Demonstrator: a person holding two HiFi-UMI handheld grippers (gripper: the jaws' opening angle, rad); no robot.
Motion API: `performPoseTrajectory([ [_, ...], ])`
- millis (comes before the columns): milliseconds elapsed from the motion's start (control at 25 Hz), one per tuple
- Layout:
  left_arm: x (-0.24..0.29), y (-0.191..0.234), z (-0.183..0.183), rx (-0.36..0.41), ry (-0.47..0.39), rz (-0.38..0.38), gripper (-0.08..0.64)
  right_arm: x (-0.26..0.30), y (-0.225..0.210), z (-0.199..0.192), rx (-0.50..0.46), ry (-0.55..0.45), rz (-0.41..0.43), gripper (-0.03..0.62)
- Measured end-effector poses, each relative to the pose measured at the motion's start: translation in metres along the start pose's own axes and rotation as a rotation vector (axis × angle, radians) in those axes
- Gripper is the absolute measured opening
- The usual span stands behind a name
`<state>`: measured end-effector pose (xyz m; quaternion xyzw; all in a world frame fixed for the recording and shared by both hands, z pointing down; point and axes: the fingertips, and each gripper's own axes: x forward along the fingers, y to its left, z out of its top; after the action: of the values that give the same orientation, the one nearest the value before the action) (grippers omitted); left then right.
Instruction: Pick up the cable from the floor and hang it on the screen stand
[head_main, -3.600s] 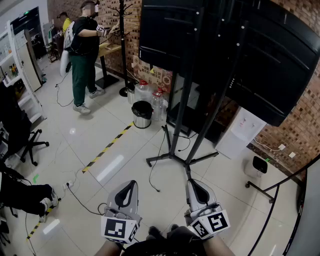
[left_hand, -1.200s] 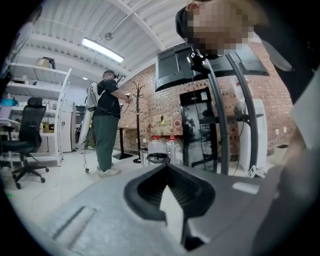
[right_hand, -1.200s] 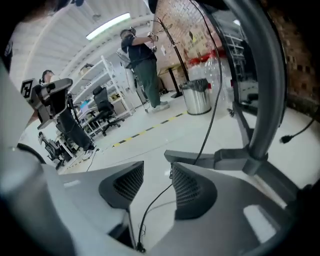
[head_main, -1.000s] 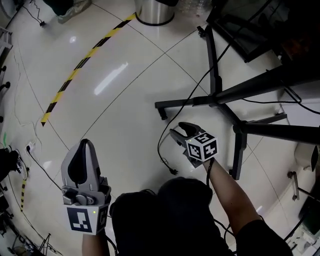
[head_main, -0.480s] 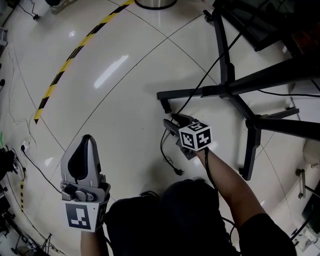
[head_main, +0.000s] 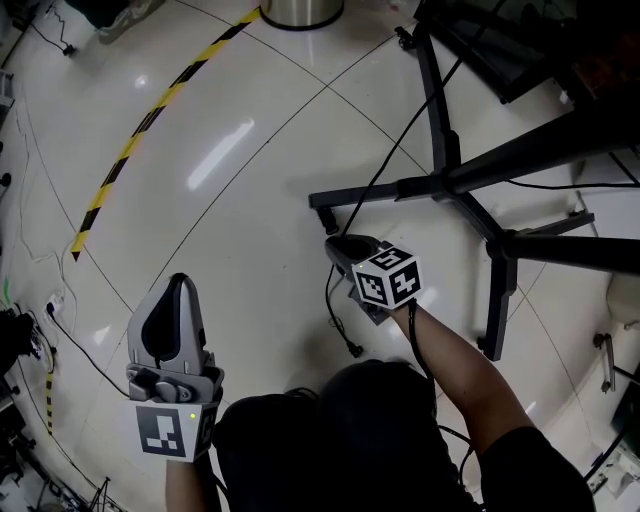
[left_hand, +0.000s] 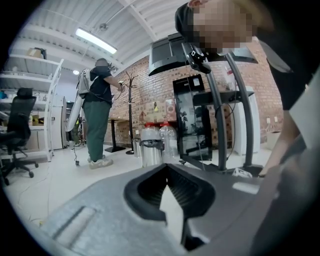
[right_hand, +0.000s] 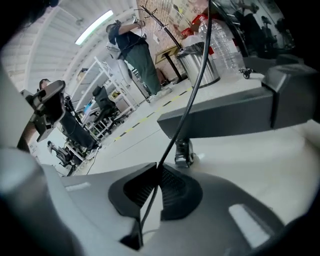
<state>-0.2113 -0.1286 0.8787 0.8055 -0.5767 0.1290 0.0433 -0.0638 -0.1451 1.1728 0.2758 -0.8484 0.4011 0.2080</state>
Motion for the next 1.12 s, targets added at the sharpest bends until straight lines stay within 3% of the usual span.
performPoseTrajectory([
  [200,-0.004,0.002,0.028,-0.031,-0.010,0.013,0.006,-0.032,0.051,0.037,-0.086,-0.020,0.074,0.015],
  [440,-0.019,-0.009,0.091,-0.035,-0.002,0.003,0.005,-0.088,0.123,0.092,-0.104,-0.032,0.153,0.012],
  [880,-0.074,-0.003,0.247,-0.045,-0.011,0.014,0.006,-0.214,0.234,0.222,-0.225,-0.100,0.075,0.011],
  [1120,-0.099,-0.011,0.337,-0.049,-0.049,0.007,0.006,-0.288,0.292,0.284,-0.216,-0.082,0.053,0.011],
])
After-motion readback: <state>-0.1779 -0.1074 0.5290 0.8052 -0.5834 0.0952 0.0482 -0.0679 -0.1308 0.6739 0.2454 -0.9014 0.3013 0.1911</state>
